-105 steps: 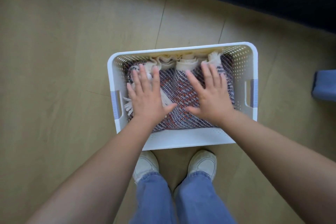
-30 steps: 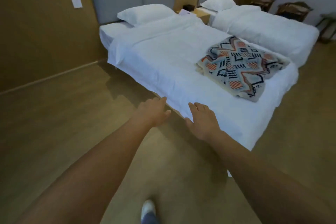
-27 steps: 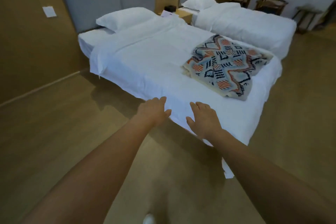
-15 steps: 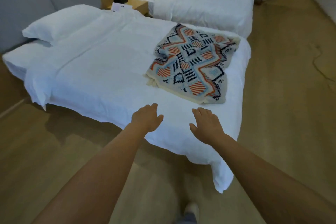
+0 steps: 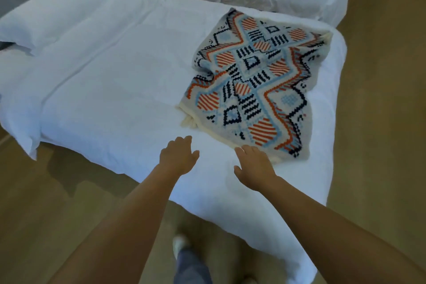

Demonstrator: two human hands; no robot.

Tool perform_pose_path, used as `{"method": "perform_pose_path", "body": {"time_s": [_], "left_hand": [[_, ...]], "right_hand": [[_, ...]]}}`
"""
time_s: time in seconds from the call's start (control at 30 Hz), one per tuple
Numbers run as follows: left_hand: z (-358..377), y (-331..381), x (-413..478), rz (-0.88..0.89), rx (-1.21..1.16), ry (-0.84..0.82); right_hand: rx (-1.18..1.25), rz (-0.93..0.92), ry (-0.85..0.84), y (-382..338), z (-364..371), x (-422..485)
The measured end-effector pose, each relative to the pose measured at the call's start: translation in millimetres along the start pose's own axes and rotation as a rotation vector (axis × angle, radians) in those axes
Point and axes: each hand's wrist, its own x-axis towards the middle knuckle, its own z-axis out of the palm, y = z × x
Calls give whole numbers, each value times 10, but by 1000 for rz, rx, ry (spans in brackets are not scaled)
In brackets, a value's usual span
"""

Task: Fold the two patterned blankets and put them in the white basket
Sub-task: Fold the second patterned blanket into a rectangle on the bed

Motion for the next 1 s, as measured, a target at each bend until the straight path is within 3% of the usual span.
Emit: {"method": "perform_pose_path", "body": {"time_s": [0.27,0.4,0.63,0.73,0.83,1.0], "left_hand": [[20,-634,1452,101,78,-55],[157,-864,2207,24,3,-149],[559,-954,3112,-94,-1,-97],[688,-936,3389,-138,-110,-109],[773,-846,3491,-23,-175,-42],[809,-674,3485,97,-675,18]], "right_hand": [[103,48,-55,-512,277,1421],[179,135,-78,-678,478,2057],[242,192,-9,-841,816,2882],[261,235,41,-807,963,3125],[263,291,22,-722,1068,3236],[330,368,64,-638,1080,3253]]}}
